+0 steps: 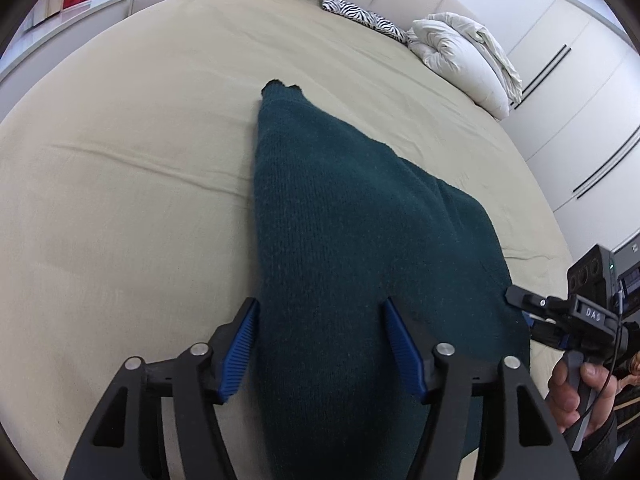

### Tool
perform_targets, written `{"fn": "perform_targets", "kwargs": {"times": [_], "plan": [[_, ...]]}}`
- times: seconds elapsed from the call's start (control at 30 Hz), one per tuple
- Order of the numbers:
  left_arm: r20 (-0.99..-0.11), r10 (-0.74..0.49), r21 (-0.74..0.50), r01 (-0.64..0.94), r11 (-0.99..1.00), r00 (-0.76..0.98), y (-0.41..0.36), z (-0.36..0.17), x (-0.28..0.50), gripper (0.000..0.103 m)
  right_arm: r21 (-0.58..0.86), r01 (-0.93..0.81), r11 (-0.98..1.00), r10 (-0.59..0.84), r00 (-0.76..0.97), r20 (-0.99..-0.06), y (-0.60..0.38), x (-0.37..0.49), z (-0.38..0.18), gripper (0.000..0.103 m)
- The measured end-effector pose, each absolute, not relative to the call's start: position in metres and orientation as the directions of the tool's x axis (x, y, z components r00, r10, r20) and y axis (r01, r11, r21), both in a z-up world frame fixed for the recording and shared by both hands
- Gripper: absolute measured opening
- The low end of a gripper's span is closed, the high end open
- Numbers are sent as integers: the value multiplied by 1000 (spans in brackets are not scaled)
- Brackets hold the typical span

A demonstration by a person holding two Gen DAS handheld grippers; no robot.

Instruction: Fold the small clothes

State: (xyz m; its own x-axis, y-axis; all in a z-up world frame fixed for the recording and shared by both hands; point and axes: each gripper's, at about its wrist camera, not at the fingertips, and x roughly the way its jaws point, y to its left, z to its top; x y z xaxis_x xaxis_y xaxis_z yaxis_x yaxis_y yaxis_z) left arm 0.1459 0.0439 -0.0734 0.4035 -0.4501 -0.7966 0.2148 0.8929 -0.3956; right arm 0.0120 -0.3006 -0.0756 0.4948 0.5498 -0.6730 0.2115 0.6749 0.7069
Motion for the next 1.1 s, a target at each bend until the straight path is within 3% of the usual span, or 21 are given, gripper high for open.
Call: {"fn": "perform_targets", "kwargs": {"times": [0.17, 0.2, 0.23, 0.27, 0.37, 0.53, 0.6, 0.67, 0.73, 0.83, 0.9, 0.97, 1.03, 1.1], "plan": [[-796, -479, -431, 209, 878, 369, 48, -83, 142, 76, 787, 181, 591, 638, 492, -592, -276, 31, -99, 50], [-794, -486, -439, 209, 874, 365, 50, -83, 142, 74, 785, 162, 598, 647, 481, -592, -263, 38, -102, 46], [-787, -505, -459, 210, 863, 355, 50, -83, 143, 63, 770, 139, 623, 647, 461, -607, -257, 44, -102, 37], [-784, -518, -478, 198, 855, 343, 50, -84, 144, 61, 744, 135, 654, 630, 446, -635, -252, 50, -102, 24], [-796, -491, -453, 189, 871, 355, 44, -77, 140, 54, 689, 99, 718, 588, 444, -676, -242, 60, -88, 21], [-798, -479, -449, 169, 877, 365, 41, -82, 141, 58, 664, 56, 746, 584, 424, -692, -244, 71, -73, 21], [-785, -502, -473, 172, 864, 363, 44, -89, 143, 61, 678, 104, 728, 600, 381, -703, -255, 71, -94, 25], [-779, -497, -458, 195, 867, 382, 42, -87, 140, 62, 741, 102, 663, 650, 412, -638, -265, 67, -113, 27], [-776, -478, -427, 216, 878, 411, 42, -80, 134, 64, 761, 102, 640, 655, 447, -610, -271, 60, -111, 27], [-763, -429, -368, 219, 903, 484, 43, -63, 122, 65, 701, 111, 704, 571, 499, -652, -275, 47, -88, 33], [-733, -375, -295, 232, 927, 567, 44, -43, 110, 75, 618, 89, 781, 469, 568, -676, -275, 32, -61, 34], [-674, -280, -187, 209, 960, 683, 44, -17, 91, 99, 491, 81, 867, 330, 646, -689, -270, 13, -29, 34], [-585, -190, -85, 173, 981, 788, 42, 10, 70, 103, 337, 70, 939, 178, 737, -651, -257, -11, 6, 35], [-490, -110, 11, 132, 991, 865, 39, 35, 50, 103, 214, 64, 975, 68, 828, -557, -244, -38, 41, 65]]}}
